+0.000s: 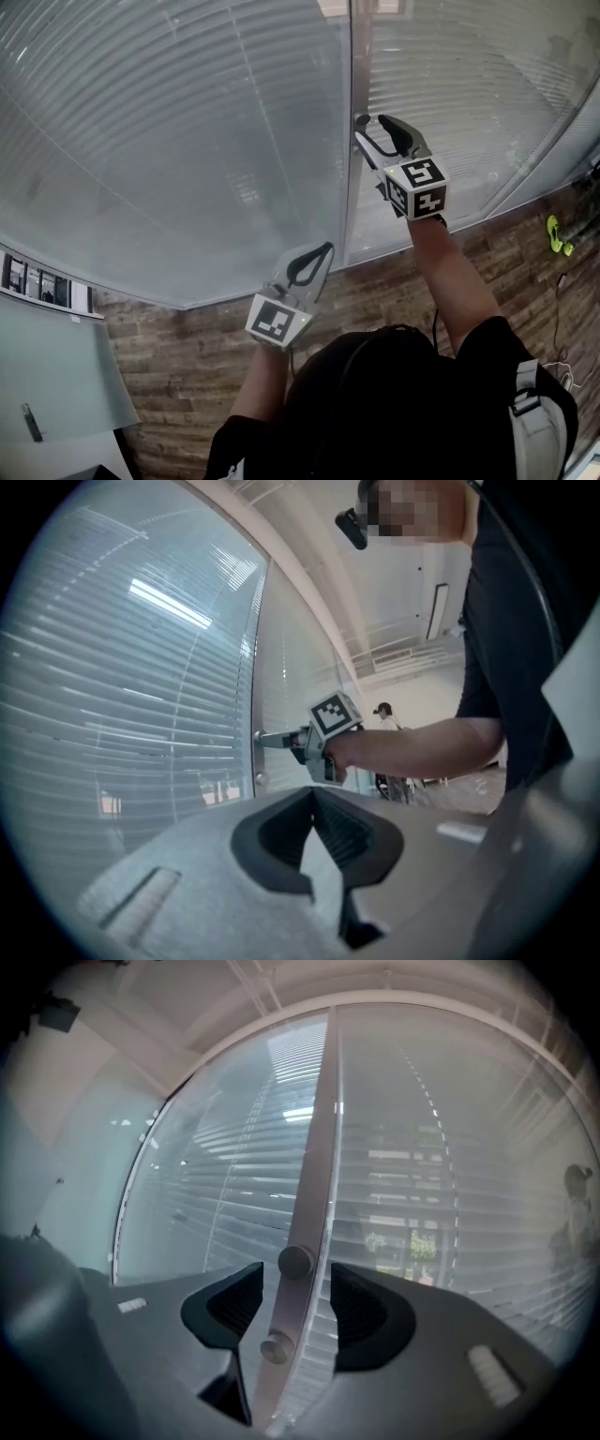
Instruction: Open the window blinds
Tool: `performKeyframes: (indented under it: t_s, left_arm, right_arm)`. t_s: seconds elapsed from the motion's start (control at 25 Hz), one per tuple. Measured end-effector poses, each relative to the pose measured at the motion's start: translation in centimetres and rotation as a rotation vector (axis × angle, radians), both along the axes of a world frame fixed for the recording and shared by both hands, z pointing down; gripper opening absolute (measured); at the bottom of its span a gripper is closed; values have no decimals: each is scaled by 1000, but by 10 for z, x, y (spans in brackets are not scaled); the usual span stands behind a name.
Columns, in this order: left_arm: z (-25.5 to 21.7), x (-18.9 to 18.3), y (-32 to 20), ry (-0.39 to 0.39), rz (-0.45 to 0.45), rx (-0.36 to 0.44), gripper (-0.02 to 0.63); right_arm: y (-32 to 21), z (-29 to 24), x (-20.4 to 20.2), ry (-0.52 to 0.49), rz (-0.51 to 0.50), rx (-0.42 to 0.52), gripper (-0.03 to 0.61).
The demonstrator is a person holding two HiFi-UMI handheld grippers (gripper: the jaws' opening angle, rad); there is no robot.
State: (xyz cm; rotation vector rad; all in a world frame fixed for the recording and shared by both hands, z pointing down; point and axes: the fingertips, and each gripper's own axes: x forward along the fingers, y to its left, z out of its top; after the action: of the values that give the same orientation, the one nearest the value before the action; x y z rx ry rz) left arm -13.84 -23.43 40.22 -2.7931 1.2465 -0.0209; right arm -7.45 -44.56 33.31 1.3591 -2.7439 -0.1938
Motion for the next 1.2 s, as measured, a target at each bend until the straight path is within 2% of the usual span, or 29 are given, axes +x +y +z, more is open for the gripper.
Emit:
performKeyframes:
  t_s: [0.44, 0.68, 0.76, 0.92, 1.04, 1.2]
  left_arm:
    - [-4, 17, -6, 8, 54, 13, 5]
    - [-7, 19, -9, 24, 61, 31, 5]
    - [-7, 18, -10, 27, 59, 30, 5]
    - [-8, 18, -10, 31, 61, 32, 5]
    - [-8, 17, -11, 41, 55, 29, 5]
    - [-5, 14, -11, 43, 45, 25, 5]
  right_arm:
    - [9, -15, -9, 545, 1, 265, 224]
    - [10, -8, -16, 909, 6, 448, 224]
    - [11, -5, -20, 999, -2, 494, 222]
    - [9, -3, -24, 1085, -9, 539, 216]
    - [7, -3, -25, 1099, -10, 543, 186]
    - [4, -5, -27, 1085, -5, 543, 186]
